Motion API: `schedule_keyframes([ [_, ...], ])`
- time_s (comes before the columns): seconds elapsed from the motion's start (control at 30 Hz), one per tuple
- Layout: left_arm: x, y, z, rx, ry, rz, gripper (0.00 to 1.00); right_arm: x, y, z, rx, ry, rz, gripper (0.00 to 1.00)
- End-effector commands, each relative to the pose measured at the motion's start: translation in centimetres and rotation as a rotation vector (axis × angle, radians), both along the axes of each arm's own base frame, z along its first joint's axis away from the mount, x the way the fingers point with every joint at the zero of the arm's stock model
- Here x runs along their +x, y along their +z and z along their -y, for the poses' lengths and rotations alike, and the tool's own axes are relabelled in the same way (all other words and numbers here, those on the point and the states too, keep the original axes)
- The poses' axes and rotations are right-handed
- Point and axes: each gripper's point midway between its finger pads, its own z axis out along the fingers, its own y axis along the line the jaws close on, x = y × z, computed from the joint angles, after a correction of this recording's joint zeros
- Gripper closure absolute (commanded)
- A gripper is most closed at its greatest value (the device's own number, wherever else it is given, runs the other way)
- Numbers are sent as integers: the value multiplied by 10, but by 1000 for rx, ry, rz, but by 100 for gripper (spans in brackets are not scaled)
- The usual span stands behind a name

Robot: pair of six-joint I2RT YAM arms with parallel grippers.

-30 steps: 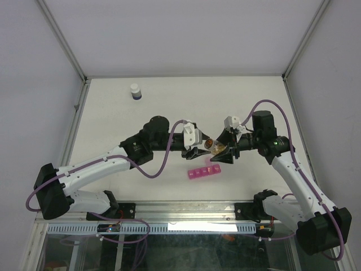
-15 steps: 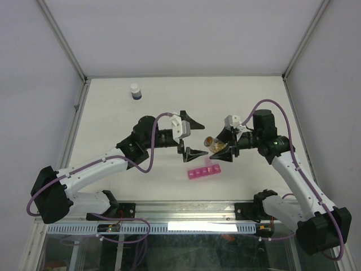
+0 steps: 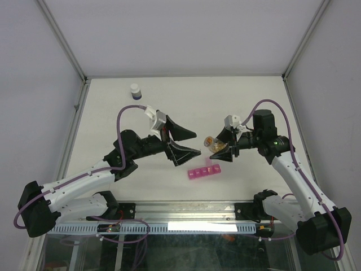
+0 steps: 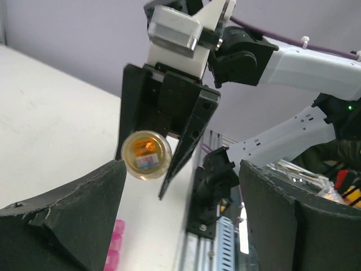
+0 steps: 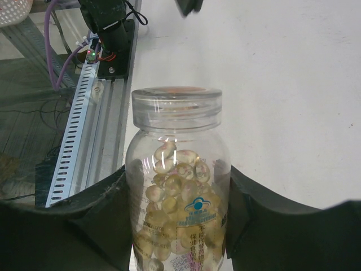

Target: Sort the pills into containers

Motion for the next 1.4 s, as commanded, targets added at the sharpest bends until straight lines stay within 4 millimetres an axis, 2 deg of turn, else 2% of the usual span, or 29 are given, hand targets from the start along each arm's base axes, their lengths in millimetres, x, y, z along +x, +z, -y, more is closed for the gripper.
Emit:
schedule_keyframes([
  [0.0, 13, 11, 10, 32, 214, -158, 18, 8, 20, -2, 27, 0, 83, 100],
  [0.2, 26, -3, 28, 176, 322, -188, 24, 8, 20, -2, 27, 0, 82, 100],
  [0.53, 32, -6, 42, 228, 317, -182, 34, 8, 20, -2, 28, 3, 81, 100],
  [1.0, 20, -15, 56, 265, 225, -175, 57, 7, 20, -2, 28, 2, 82, 100],
  [1.07, 18, -18, 58, 275, 207, -165, 64, 7, 21, -2, 28, 2, 83, 100],
  [1.13, 17, -19, 59, 282, 193, -147, 77, 7, 21, -2, 28, 3, 82, 100],
  [1.2, 13, -20, 61, 298, 160, -102, 82, 7, 22, -2, 30, 4, 85, 100],
  [1.37, -12, -28, 63, 320, -31, 143, 85, 6, 22, -2, 30, 3, 87, 100],
])
